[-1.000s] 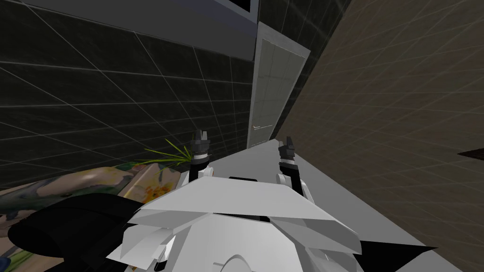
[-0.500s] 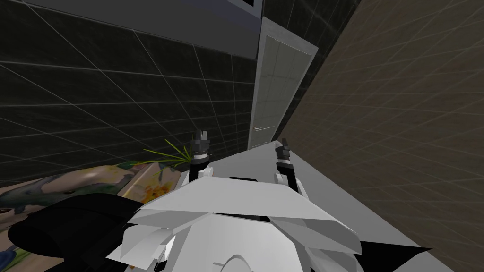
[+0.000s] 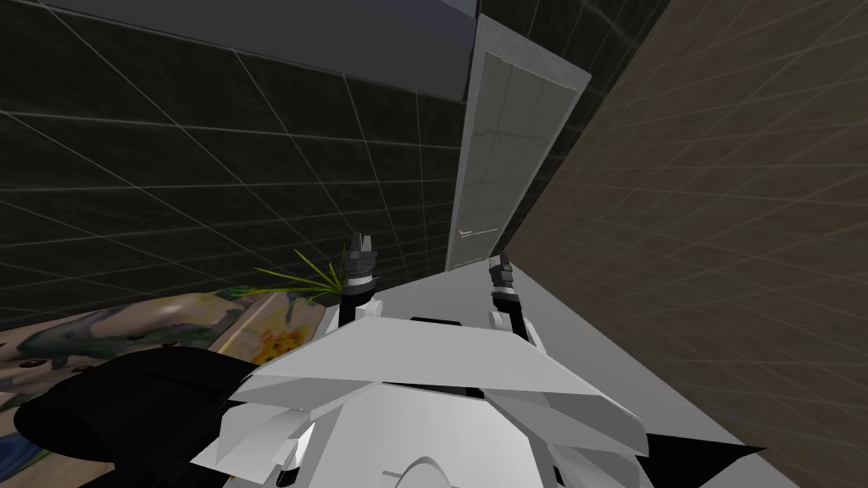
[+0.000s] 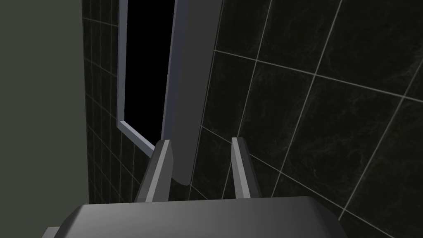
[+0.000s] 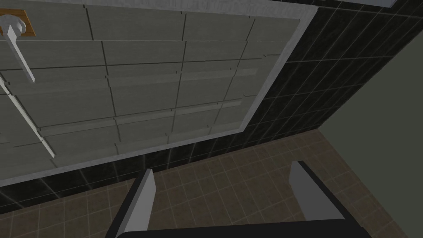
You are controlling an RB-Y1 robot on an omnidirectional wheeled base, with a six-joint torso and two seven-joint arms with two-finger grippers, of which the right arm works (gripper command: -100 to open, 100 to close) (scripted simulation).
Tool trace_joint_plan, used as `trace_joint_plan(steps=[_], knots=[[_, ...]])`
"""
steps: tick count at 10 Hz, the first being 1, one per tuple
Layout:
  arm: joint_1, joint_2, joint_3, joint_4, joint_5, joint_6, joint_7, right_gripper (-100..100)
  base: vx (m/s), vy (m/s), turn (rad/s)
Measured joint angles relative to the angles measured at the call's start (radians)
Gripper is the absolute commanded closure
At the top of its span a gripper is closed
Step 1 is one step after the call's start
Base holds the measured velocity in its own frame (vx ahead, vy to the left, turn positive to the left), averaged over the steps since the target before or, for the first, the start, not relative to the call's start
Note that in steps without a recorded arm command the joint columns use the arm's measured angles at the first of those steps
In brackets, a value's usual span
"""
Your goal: Pull the door open
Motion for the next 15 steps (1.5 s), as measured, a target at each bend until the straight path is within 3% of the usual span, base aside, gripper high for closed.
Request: trace_joint_plan(steps=[4, 10, 15], knots=[[-0.030, -0.026, 0.016, 0.106, -0.020, -0.038, -0.014, -100, 0.095, -0.053, 0.092], [-0.099, -0.061, 0.041, 0.299, -0.049, -0.101, -0.034, -100, 0.085, -0.062, 0.103], [-0.136, -0.085, 0.060, 0.414, -0.068, -0.139, -0.047, -100, 0.068, -0.050, 0.077]])
